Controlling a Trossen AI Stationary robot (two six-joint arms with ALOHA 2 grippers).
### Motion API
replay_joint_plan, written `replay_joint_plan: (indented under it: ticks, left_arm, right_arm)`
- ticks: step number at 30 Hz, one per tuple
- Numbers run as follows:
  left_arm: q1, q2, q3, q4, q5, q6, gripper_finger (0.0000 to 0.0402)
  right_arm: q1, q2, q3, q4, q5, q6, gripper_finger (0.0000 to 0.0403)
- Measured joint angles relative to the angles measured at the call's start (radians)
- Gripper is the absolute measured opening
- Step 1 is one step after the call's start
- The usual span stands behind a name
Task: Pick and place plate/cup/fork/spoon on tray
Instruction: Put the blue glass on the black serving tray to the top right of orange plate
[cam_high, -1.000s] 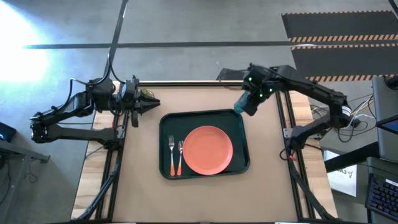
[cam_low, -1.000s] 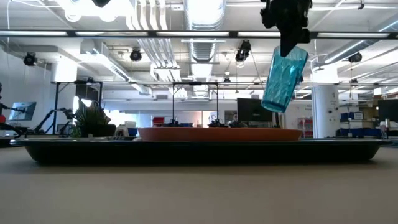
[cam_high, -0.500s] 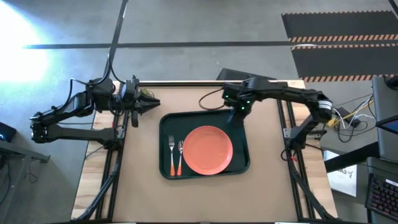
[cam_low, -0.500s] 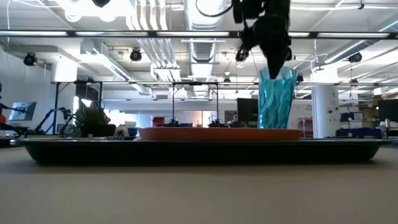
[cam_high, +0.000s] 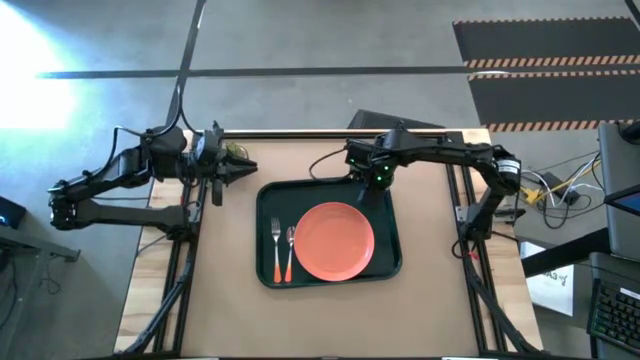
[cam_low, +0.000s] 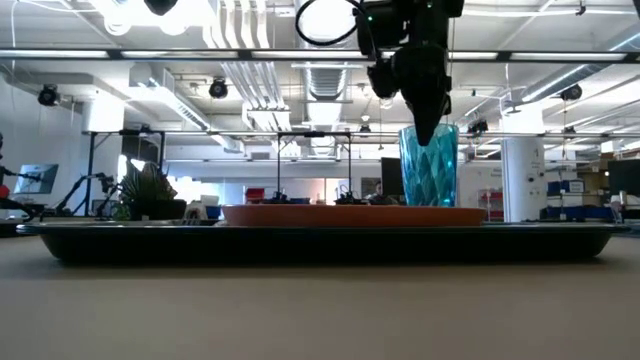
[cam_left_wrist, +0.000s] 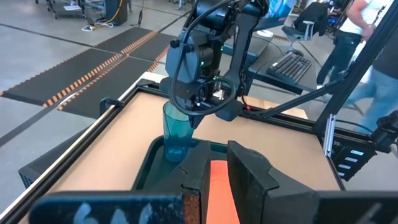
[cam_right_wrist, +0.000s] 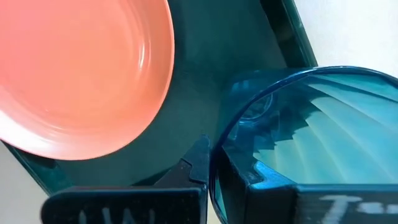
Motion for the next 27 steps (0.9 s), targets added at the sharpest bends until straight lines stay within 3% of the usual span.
replay_joint_plan:
  ticks: [27]
  left_arm:
    - [0.0,-0.002,0.0,-0.001,0.0,0.0,0.0036]
  right_arm:
    - [0.004,-0.042,-0.004,0.091,-0.042,0.042,0.0008]
